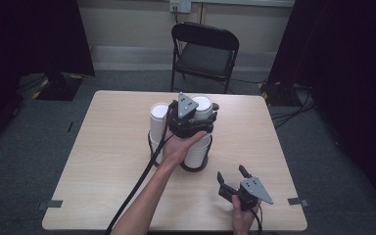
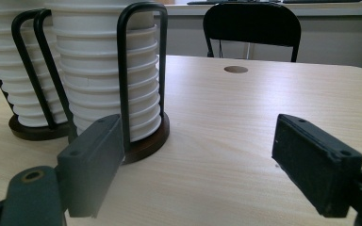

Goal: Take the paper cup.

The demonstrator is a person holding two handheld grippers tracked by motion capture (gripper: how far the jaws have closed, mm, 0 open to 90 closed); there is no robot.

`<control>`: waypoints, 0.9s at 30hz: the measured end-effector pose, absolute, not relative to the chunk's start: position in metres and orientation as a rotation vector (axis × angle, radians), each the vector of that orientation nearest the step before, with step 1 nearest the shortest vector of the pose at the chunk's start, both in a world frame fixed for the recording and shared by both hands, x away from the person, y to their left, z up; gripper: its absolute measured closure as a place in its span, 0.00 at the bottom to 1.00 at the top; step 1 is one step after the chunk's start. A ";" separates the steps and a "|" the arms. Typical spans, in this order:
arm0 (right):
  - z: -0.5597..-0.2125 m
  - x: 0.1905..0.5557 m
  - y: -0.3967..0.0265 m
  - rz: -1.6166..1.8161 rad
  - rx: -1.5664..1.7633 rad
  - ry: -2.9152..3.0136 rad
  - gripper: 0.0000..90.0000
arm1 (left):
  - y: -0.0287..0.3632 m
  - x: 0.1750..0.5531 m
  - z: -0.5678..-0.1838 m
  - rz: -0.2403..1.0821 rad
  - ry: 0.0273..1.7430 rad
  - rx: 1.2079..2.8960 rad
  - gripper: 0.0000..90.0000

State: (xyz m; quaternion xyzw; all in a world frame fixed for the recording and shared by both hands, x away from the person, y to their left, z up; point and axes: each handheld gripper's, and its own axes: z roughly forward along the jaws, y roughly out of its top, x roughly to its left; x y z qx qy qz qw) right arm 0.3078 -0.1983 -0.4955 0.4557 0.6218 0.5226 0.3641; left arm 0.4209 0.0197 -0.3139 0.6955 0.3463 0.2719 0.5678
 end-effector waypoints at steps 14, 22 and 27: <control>-0.495 0.308 -0.198 1.345 1.174 1.601 0.19 | 0.021 0.419 -0.307 0.630 0.813 1.571 0.21; -0.495 0.308 -0.198 1.349 1.176 1.601 0.19 | 0.027 0.417 -0.301 0.625 0.787 1.530 0.21; -0.495 0.309 -0.199 1.348 1.179 1.613 0.18 | 0.032 0.416 -0.297 0.617 0.769 1.504 0.22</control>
